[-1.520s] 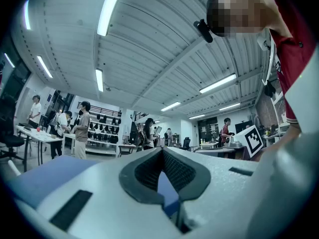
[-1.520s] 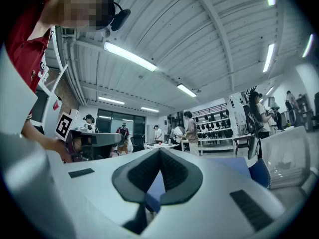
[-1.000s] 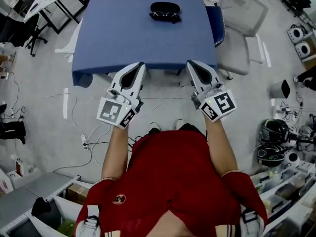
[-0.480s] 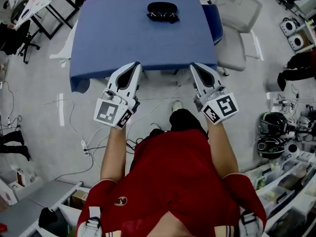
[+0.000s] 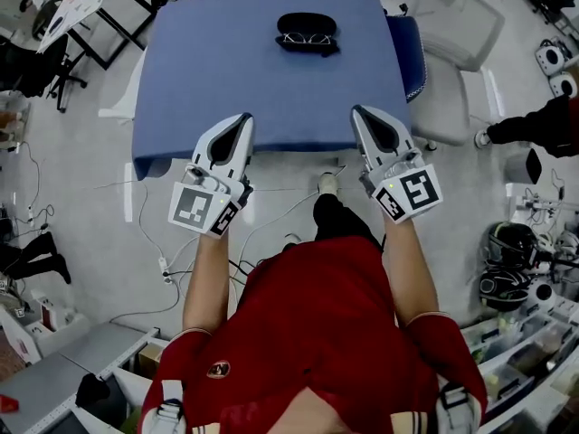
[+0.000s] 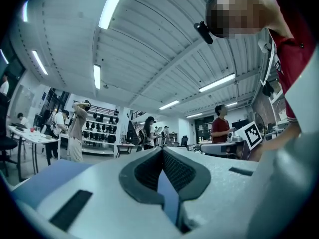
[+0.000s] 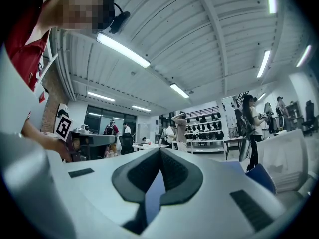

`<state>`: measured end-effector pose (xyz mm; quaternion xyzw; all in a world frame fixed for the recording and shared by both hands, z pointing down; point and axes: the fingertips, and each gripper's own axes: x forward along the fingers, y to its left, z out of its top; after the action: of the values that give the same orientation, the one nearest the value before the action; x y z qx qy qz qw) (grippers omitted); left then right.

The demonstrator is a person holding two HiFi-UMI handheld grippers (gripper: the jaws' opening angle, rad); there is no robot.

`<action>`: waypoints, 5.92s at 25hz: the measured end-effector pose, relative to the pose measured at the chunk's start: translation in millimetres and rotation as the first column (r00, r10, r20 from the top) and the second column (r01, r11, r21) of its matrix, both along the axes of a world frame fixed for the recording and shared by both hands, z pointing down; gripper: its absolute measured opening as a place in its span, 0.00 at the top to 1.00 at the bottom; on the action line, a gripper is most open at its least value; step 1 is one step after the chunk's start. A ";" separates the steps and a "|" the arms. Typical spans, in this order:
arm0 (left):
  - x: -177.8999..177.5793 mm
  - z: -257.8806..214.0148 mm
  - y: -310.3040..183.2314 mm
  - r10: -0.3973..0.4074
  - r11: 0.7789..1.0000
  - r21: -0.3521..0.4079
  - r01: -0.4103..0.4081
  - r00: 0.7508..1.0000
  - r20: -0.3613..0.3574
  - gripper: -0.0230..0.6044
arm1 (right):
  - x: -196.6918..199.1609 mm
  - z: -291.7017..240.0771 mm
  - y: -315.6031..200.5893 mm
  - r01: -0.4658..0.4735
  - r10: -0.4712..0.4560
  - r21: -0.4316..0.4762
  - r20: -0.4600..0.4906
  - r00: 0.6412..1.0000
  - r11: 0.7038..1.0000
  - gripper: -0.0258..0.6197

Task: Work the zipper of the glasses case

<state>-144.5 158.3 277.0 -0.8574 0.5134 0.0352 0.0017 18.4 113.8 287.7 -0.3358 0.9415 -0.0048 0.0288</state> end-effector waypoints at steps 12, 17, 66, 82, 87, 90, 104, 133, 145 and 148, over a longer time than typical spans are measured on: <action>7.7 4.7 -140.2 -0.067 0.997 -0.024 0.069 0.996 0.065 0.95 | 2.1 9.4 -136.3 0.084 -0.084 -0.007 -0.011 0.996 0.996 0.96; 18.7 8.6 -187.4 -0.086 0.995 -0.038 0.091 0.991 0.103 0.95 | 9.6 12.6 -179.3 0.118 -0.118 -0.025 -0.001 0.993 0.993 0.96; 45.4 171.0 -418.1 0.568 0.807 -0.499 -0.316 0.644 0.512 0.78 | -15.0 73.5 -292.4 -0.098 0.074 -0.193 -0.130 0.989 0.976 0.96; 55.6 218.1 -426.5 0.682 0.723 -0.608 -0.327 0.475 0.556 0.80 | -0.8 86.8 -280.1 -0.163 0.131 -0.217 -0.158 0.979 0.962 0.96; 59.6 203.1 -422.6 0.642 0.763 -0.561 -0.322 0.478 0.599 0.88 | 4.5 87.1 -275.8 -0.158 0.125 -0.219 -0.156 0.980 0.963 0.96; 59.7 193.9 -413.6 0.622 0.783 -0.530 -0.326 0.454 0.638 0.88 | 2.7 87.3 -272.3 -0.151 0.117 -0.219 -0.159 0.980 0.964 0.96; 67.3 174.8 -332.5 0.568 0.819 -0.449 -0.359 0.390 0.725 0.88 | -2.6 99.2 -252.4 -0.102 0.064 -0.225 -0.171 0.983 0.969 0.96; 73.5 188.2 -234.3 0.597 0.799 -0.478 -0.364 0.387 0.703 0.85 | -56.5 149.3 -240.2 0.144 -0.236 -0.294 -0.308 0.922 0.945 0.78; 83.1 177.8 -239.6 0.591 0.806 -0.440 -0.395 0.530 0.608 0.85 | -63.1 177.4 -219.5 0.286 -0.392 -0.288 -0.446 0.805 0.914 0.76; 82.8 179.5 -248.9 0.584 0.811 -0.452 -0.371 0.573 0.575 0.85 | -62.5 177.8 -217.7 0.303 -0.401 -0.274 -0.454 0.796 0.913 0.76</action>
<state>-61.8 -90.7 456.5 -0.9040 0.2199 -0.3615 0.0614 -44.1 -103.9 465.4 -0.1448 0.9574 -0.0115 -0.2495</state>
